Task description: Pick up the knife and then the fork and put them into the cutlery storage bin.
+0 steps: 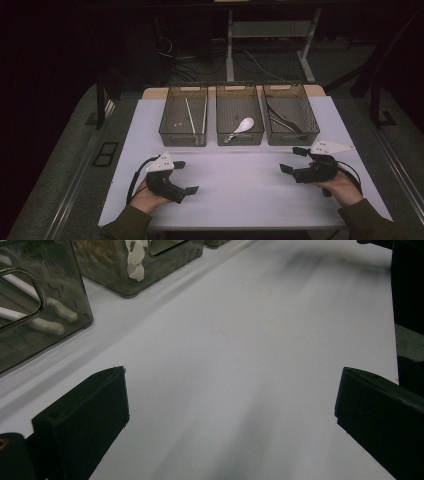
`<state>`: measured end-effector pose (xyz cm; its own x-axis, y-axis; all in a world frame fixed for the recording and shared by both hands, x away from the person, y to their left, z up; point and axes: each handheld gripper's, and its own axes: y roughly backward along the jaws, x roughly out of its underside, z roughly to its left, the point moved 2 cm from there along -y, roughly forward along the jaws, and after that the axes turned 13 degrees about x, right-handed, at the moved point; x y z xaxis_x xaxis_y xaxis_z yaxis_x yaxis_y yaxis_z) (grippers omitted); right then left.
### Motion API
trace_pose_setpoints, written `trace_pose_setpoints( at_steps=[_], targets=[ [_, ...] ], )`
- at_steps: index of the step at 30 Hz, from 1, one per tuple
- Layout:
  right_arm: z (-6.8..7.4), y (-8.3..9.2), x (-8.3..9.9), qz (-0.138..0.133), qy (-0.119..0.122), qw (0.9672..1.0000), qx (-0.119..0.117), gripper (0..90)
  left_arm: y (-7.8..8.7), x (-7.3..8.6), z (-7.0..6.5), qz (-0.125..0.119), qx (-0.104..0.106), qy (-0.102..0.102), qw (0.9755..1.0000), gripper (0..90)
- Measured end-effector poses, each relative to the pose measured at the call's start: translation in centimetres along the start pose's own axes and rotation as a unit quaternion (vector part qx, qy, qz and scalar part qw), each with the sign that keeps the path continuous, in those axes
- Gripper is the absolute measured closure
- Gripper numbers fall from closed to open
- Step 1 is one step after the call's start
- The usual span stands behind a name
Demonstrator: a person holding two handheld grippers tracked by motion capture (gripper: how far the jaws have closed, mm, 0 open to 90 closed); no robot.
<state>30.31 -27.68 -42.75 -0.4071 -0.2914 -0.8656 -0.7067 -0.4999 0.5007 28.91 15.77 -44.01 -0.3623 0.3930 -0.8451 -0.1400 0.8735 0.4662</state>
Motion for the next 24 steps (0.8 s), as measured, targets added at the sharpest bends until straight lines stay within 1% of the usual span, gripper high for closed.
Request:
trace_pose_setpoints(
  at_steps=[4,7,8,11,12,15,17,22,24],
  targets=[
    [0.4,0.5,0.8,-0.004,0.004,1.0000,-0.006,17.1,0.0,0.0,0.0,0.000,0.000,0.001,1.0000,0.0],
    [0.6,1.0,1.4,-0.001,0.004,1.0000,-0.009,17.1,0.0,0.0,0.0,0.001,-0.001,-0.001,1.0000,0.0],
    [0.6,1.1,1.7,-0.003,0.008,0.9999,-0.011,17.1,0.0,0.0,-0.1,0.001,0.000,-0.001,1.0000,0.0],
    [0.6,1.5,2.3,-0.003,0.014,0.9999,-0.007,17.1,0.0,0.0,-0.1,-0.003,0.000,-0.001,1.0000,0.0],
    [0.5,1.6,2.5,-0.005,0.012,0.9999,-0.007,17.2,0.0,0.0,-0.1,-0.004,-0.001,-0.001,1.0000,0.0],
    [0.4,1.8,3.0,-0.008,0.014,0.9998,-0.008,17.1,0.0,0.0,0.0,-0.002,-0.001,-0.003,1.0000,0.0],
    [0.5,2.0,3.4,-0.006,0.009,0.9999,-0.006,17.2,-0.1,-0.1,-0.1,0.000,0.000,-0.006,1.0000,0.0],
    [0.4,2.2,4.1,-0.001,0.014,0.9999,-0.002,17.1,-0.1,-0.1,-0.2,-0.002,0.000,-0.002,1.0000,0.0],
    [0.4,2.2,4.2,0.001,0.011,0.9999,0.000,17.1,-0.2,-0.1,-0.2,-0.003,0.000,-0.002,1.0000,0.0]
  ],
)
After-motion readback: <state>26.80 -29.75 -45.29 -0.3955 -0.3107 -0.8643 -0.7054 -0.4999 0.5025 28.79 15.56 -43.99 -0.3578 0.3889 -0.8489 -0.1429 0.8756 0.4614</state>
